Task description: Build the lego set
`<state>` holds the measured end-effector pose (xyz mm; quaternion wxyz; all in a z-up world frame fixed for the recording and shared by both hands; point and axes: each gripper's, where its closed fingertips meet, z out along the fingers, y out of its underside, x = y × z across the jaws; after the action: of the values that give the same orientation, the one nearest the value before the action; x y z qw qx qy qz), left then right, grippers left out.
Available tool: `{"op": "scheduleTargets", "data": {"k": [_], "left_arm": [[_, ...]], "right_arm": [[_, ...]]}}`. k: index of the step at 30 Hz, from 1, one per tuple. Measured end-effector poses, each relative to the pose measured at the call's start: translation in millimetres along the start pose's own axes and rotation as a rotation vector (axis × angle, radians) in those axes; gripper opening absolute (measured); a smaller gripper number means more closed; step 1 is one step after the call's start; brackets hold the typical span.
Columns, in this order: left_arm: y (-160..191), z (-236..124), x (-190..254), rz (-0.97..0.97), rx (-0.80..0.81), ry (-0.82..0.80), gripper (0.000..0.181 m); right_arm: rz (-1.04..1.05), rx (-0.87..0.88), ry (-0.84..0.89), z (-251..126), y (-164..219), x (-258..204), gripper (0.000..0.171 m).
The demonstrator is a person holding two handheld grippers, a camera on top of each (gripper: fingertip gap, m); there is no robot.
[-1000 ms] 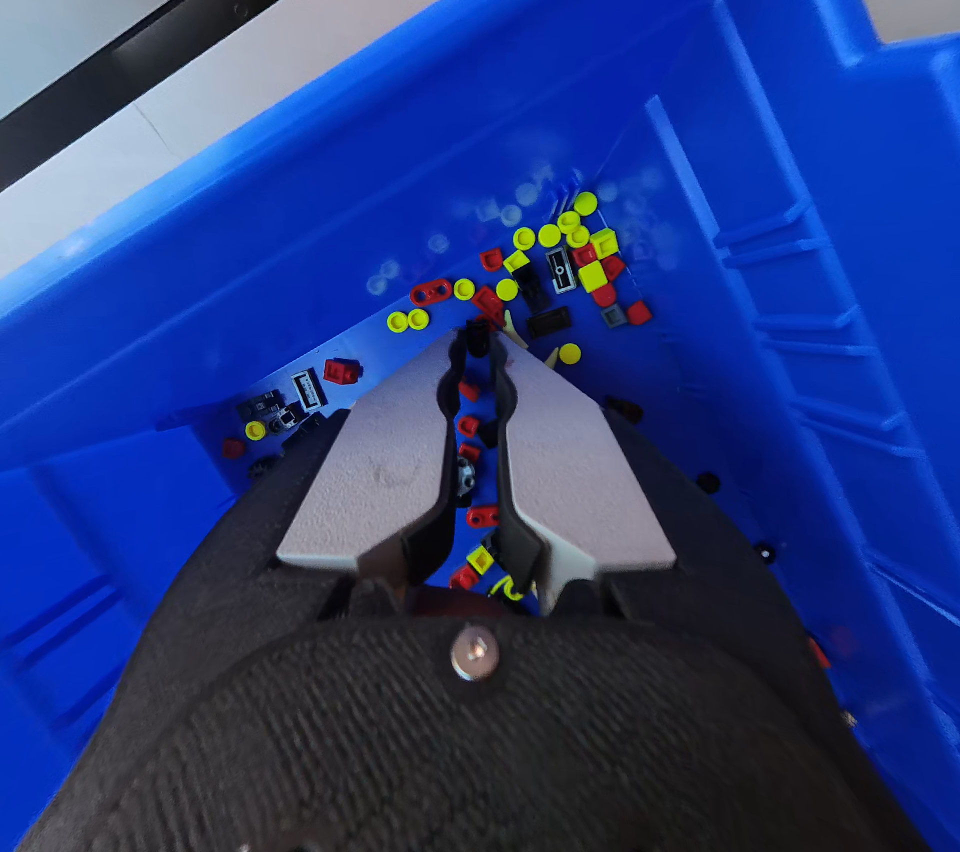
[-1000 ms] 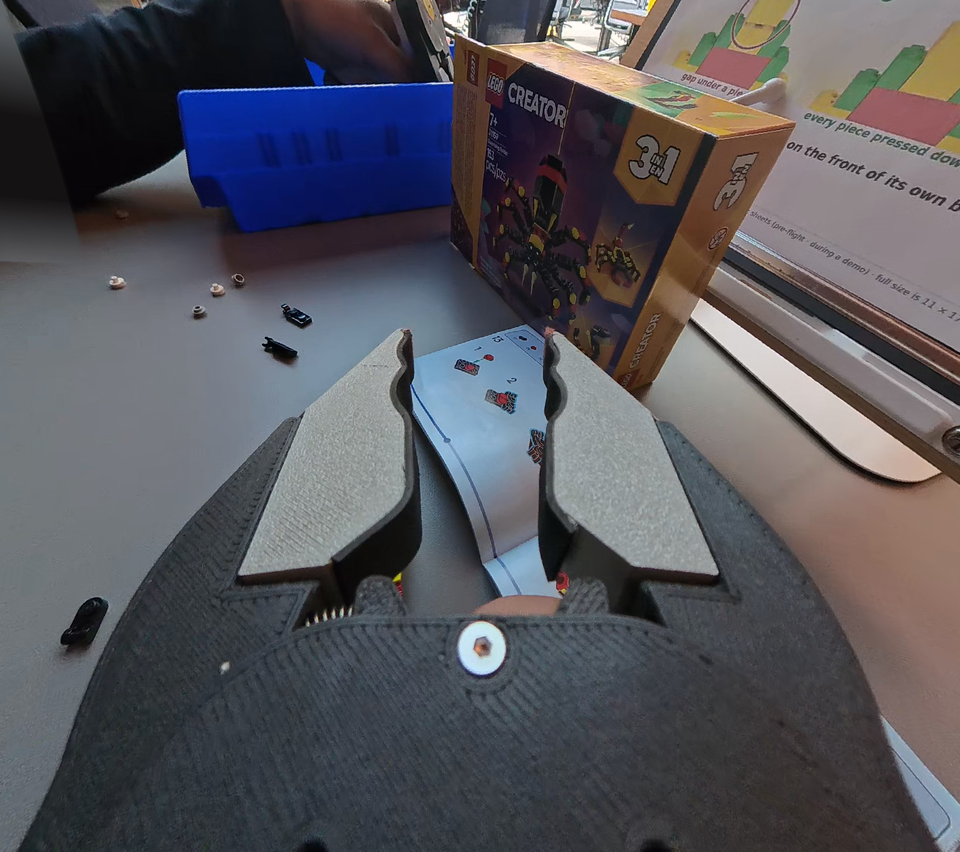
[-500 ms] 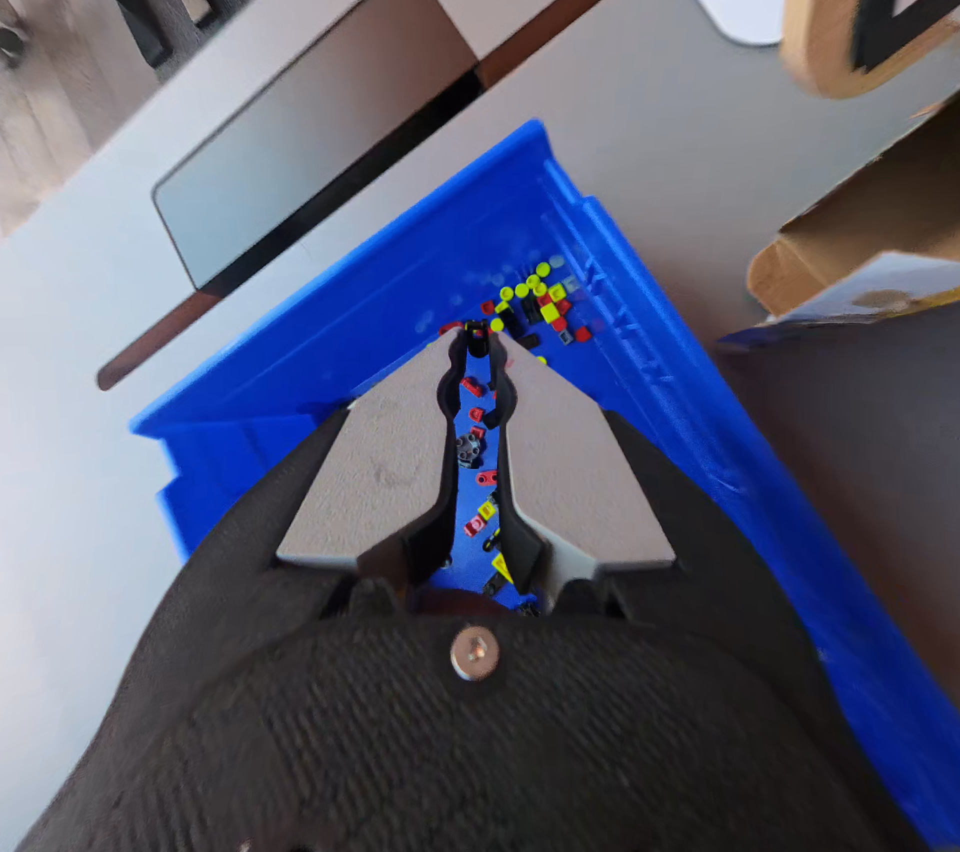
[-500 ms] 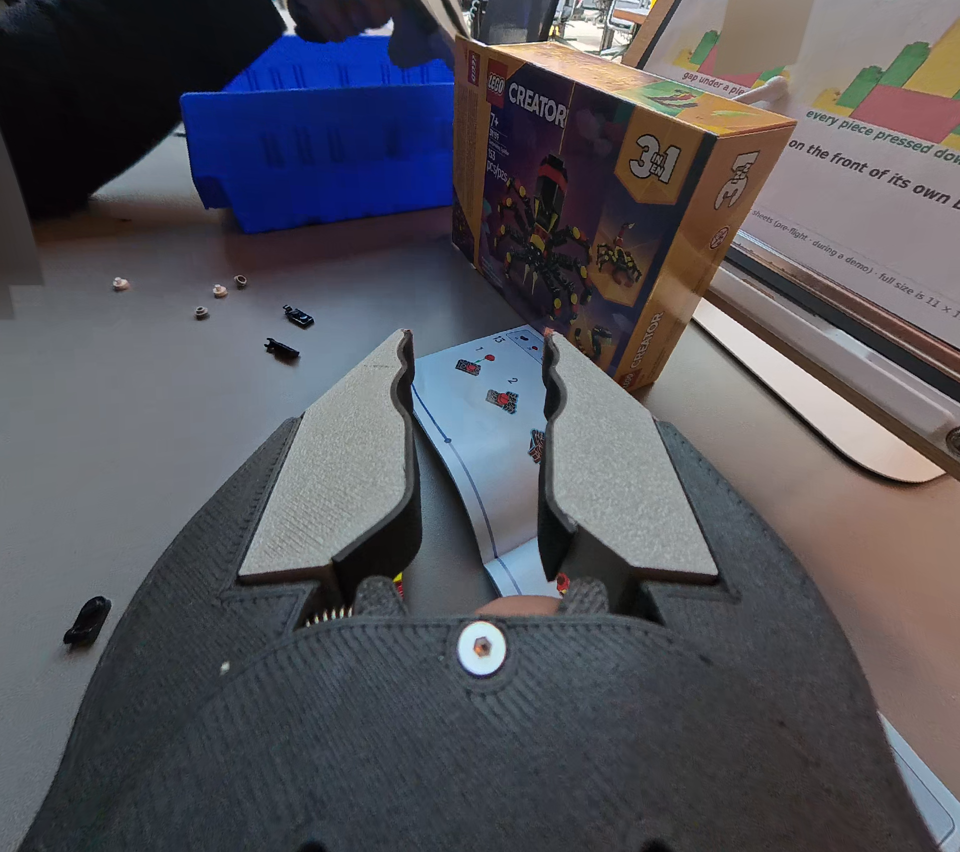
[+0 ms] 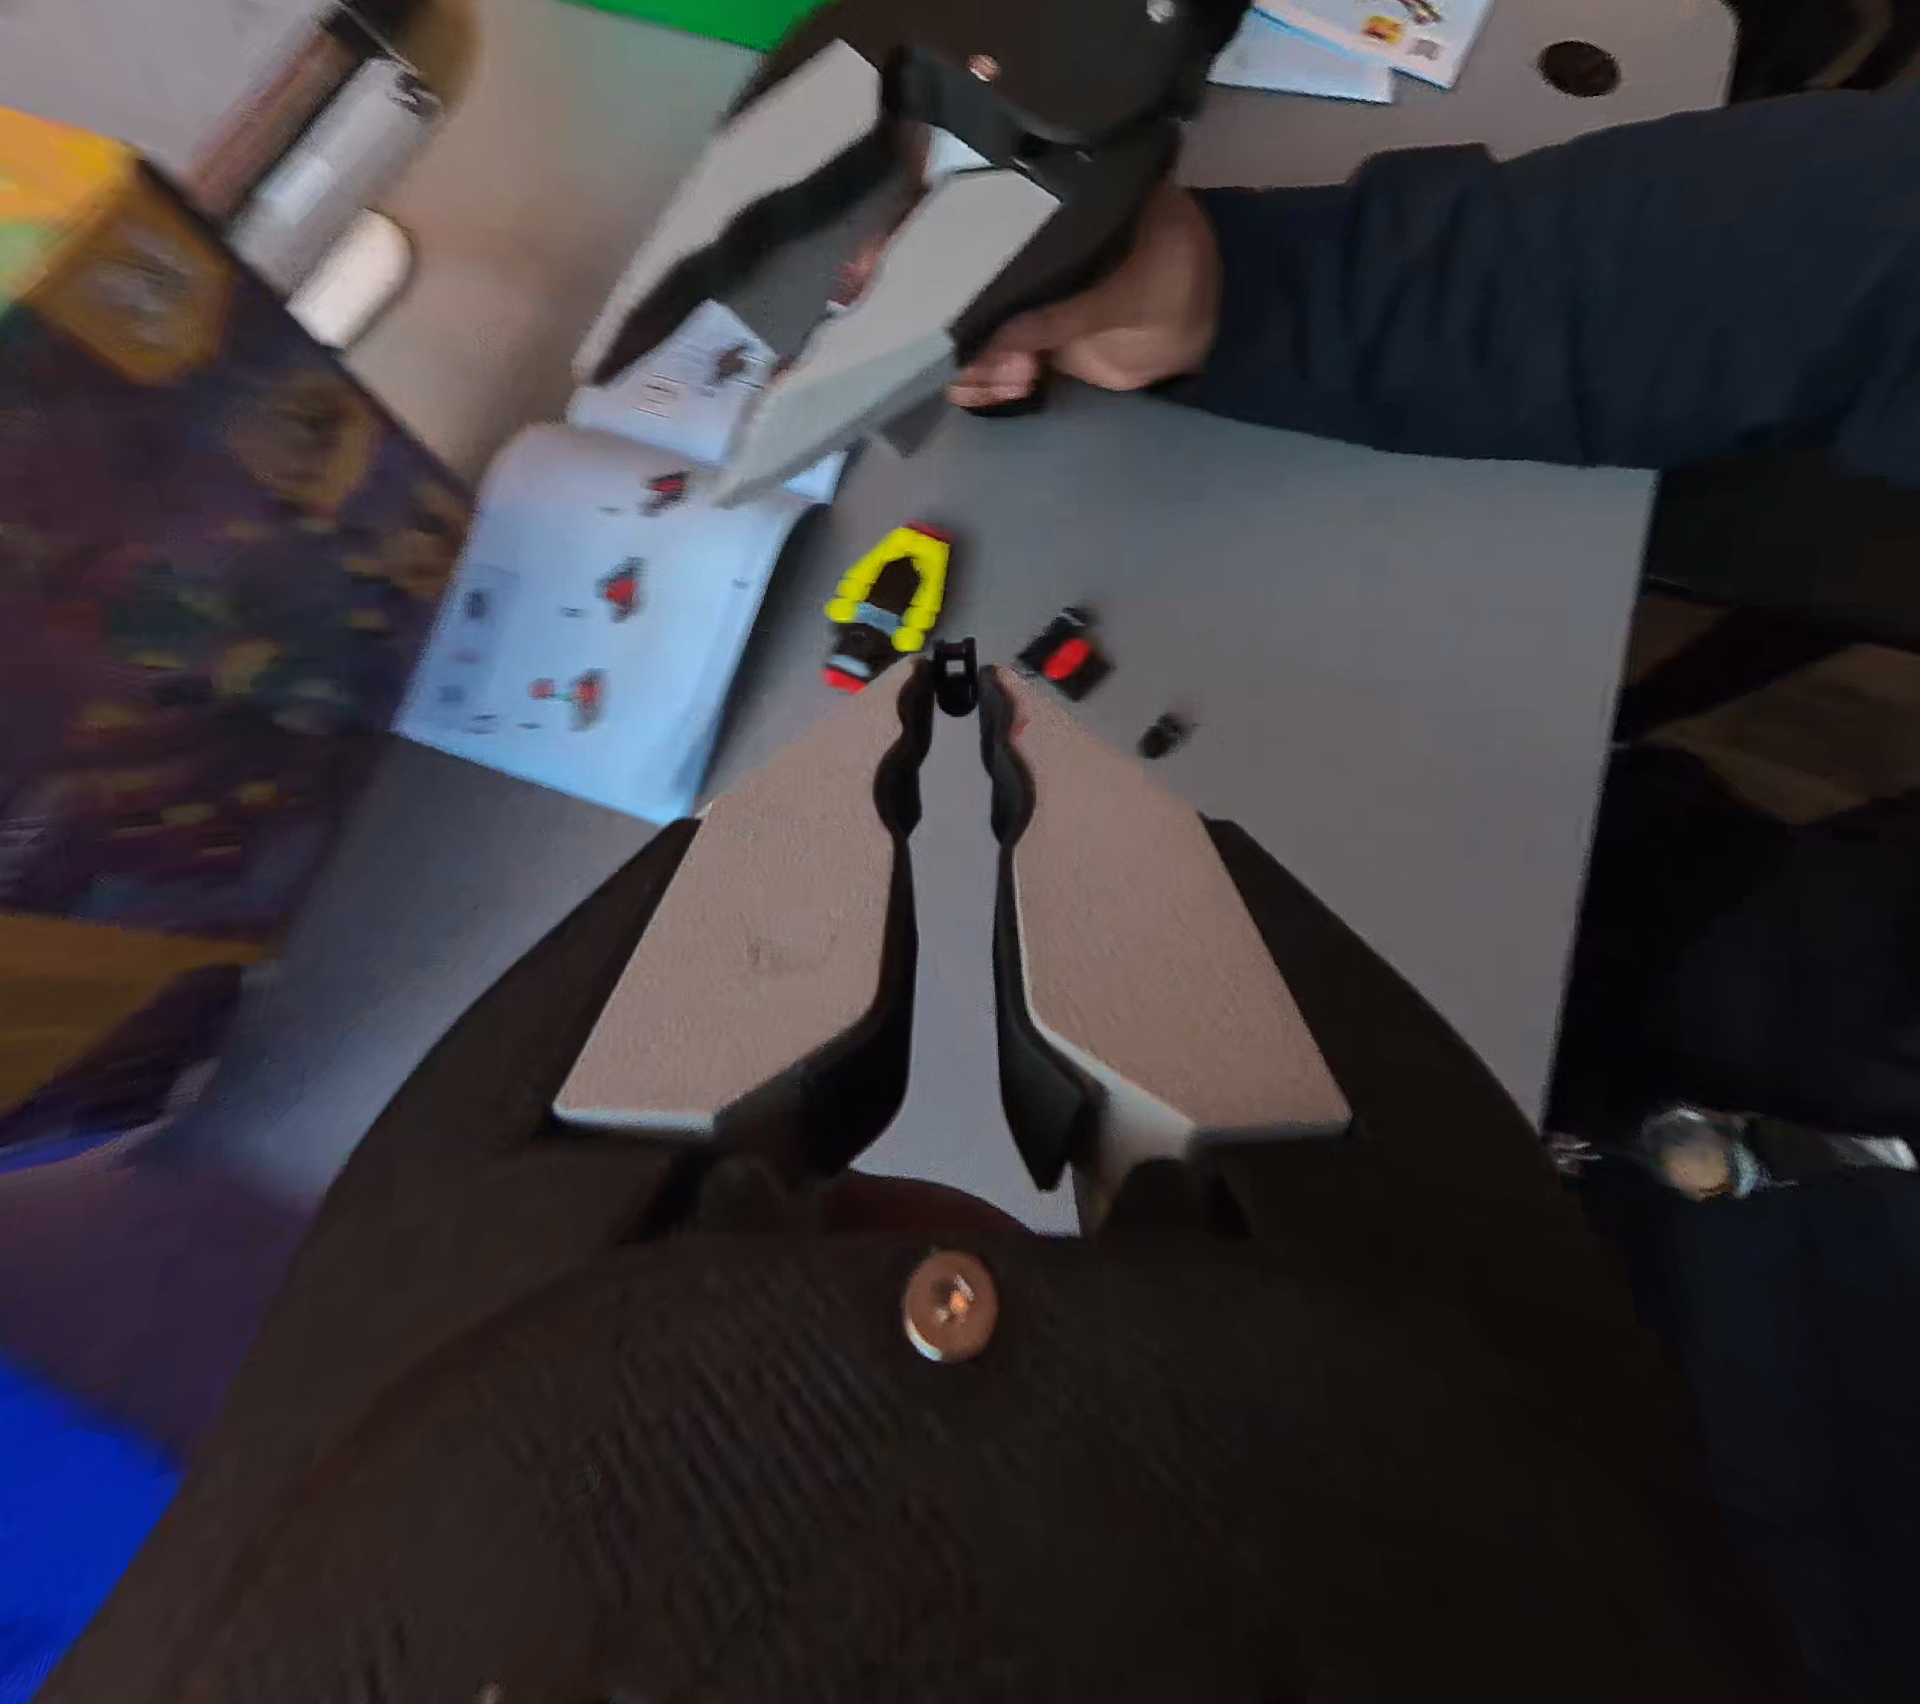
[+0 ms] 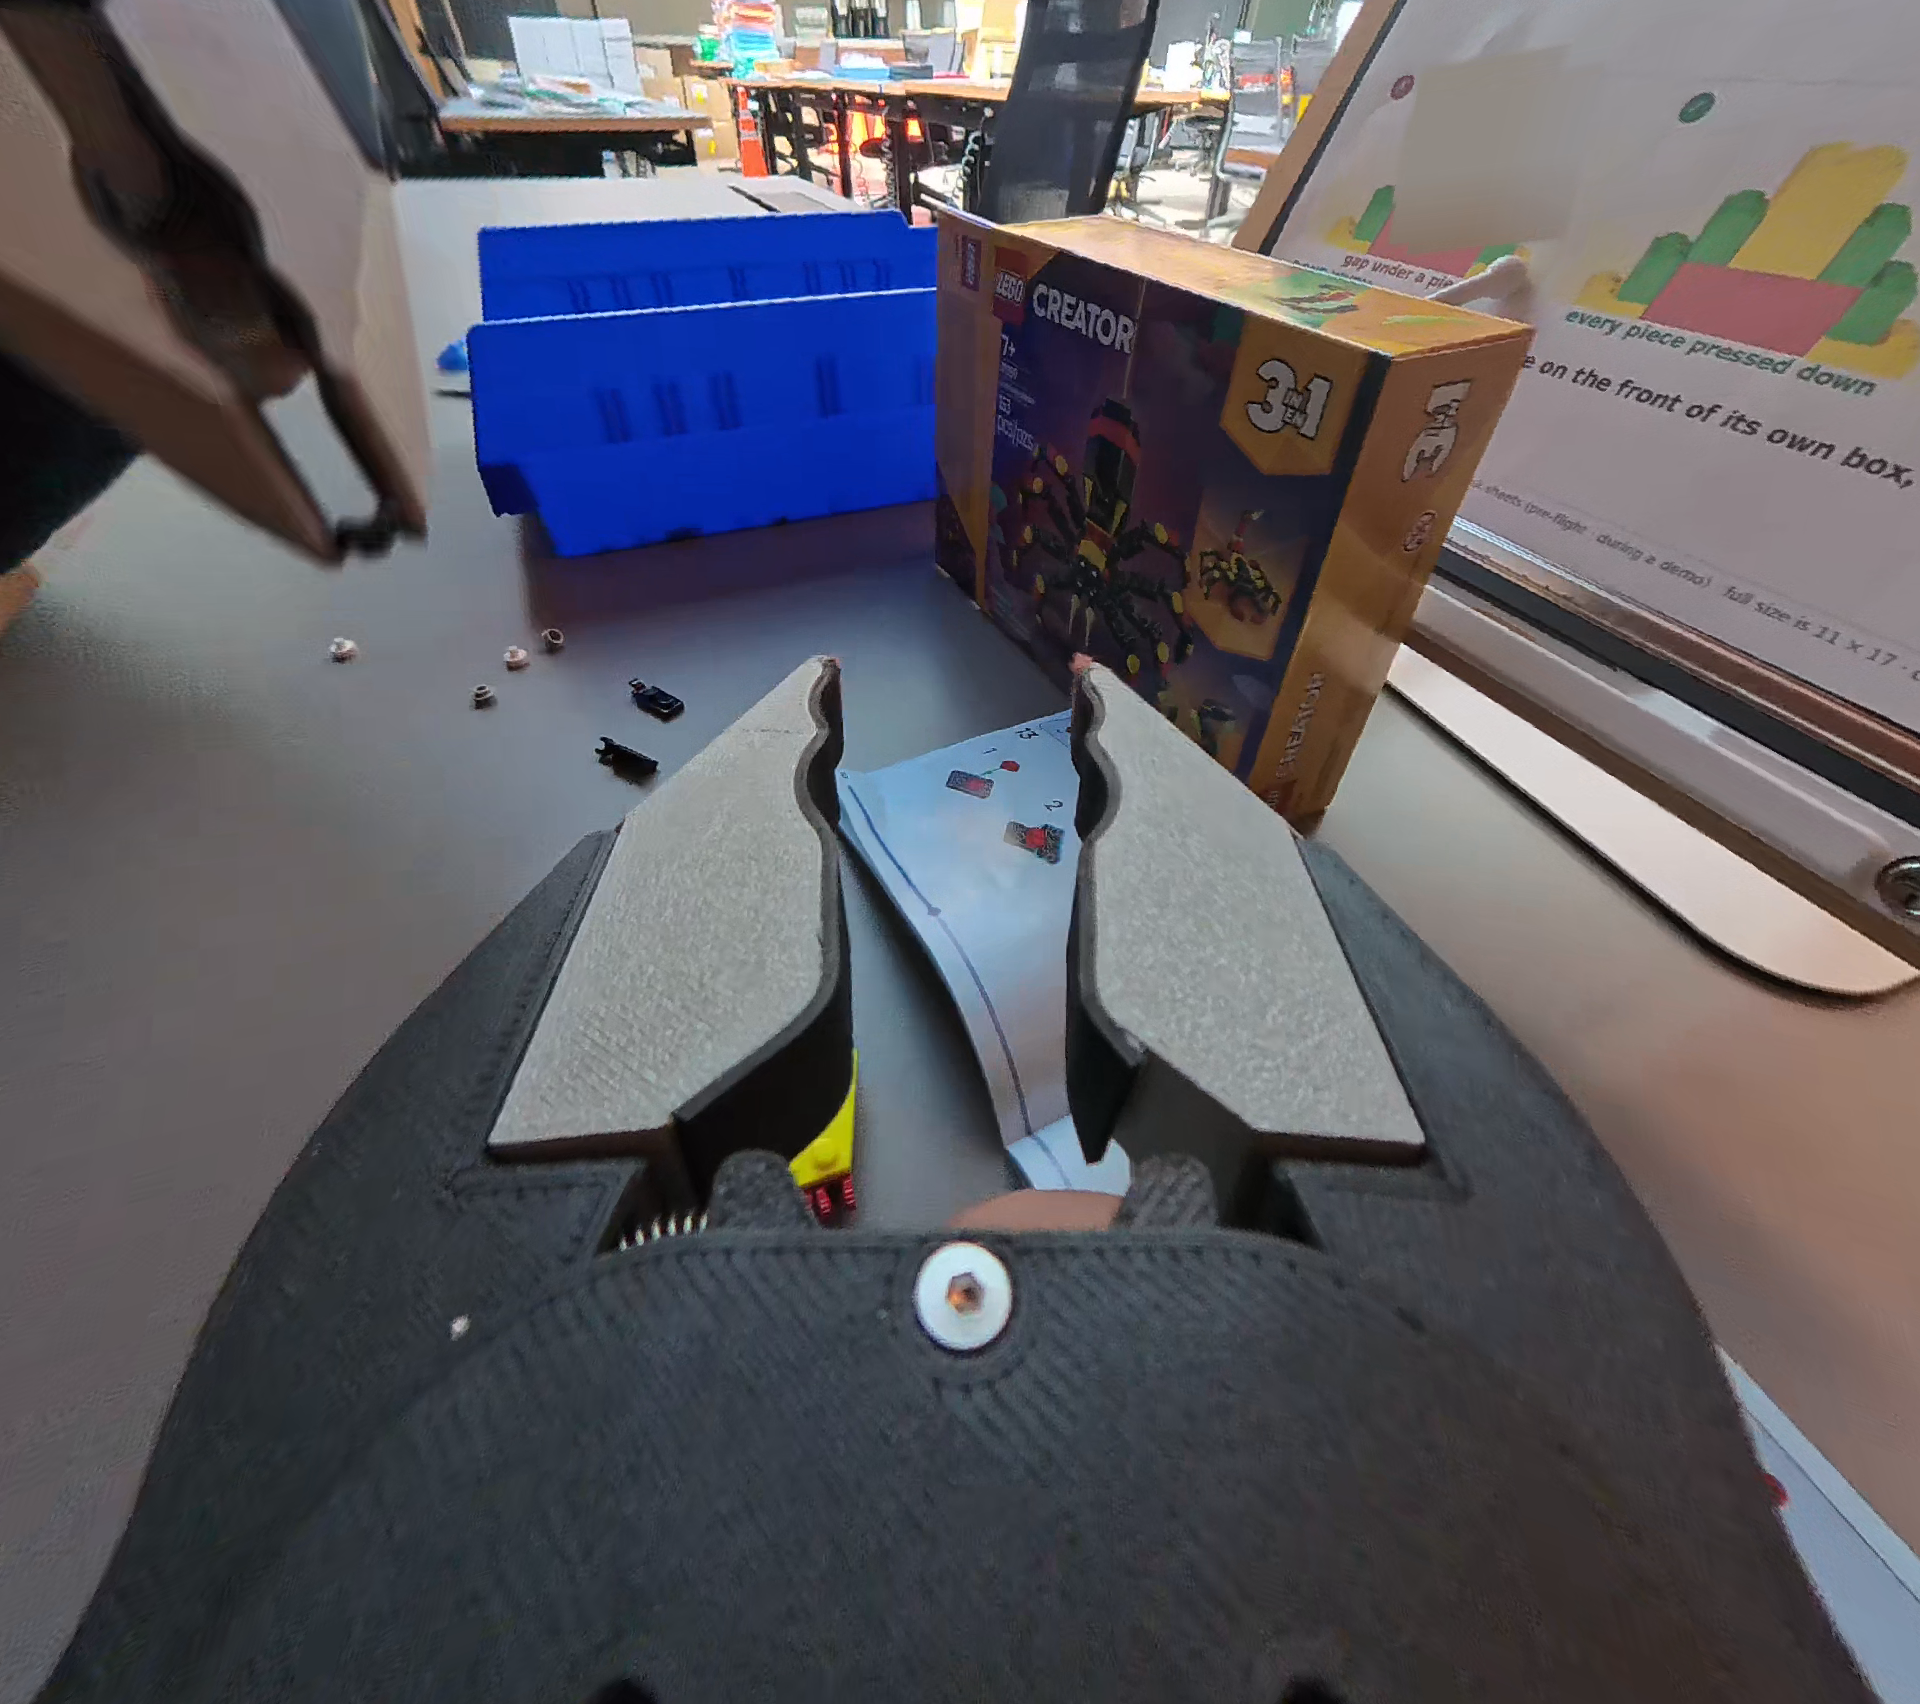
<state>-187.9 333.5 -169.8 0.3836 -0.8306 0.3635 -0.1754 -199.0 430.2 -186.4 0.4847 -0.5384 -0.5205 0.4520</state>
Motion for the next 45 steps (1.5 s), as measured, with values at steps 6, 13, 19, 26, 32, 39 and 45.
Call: {"op": "scheduleTargets", "data": {"k": [6,13,19,26,32,39,45], "left_arm": [[16.1,83.0,50.1,-0.257,-0.019,0.263,0.006],[13.4,78.4,46.9,-0.236,0.140,0.327,0.006],[13.4,71.2,42.6,-0.245,0.178,0.337,0.006],[-5.4,48.8,45.8,-0.311,0.295,0.423,0.006],[-8.4,42.7,56.2,-0.430,0.290,0.563,0.006],[-4.1,43.4,65.6,-0.524,0.240,0.665,0.006],[-4.5,40.4,75.5,-0.532,0.224,0.728,0.006]], "right_arm": [[-0.027,-0.004,-0.008,-2.6,-3.8,-9.7,0.041],[-0.024,-0.051,-0.219,-34.5,-10.4,-47.4,0.038],[-0.083,-0.170,-0.441,-63.7,1.0,-85.6,0.031],[-0.162,-0.214,-0.544,-75.4,8.3,-105.6,0.015],[-0.260,-0.226,-0.520,-72.1,12.2,-111.5,0.007],[-0.306,-0.193,-0.539,-75.7,7.3,-118.7,0.003],[-0.362,-0.197,-0.573,-82.3,7.1,-129.4,0.000]]}}
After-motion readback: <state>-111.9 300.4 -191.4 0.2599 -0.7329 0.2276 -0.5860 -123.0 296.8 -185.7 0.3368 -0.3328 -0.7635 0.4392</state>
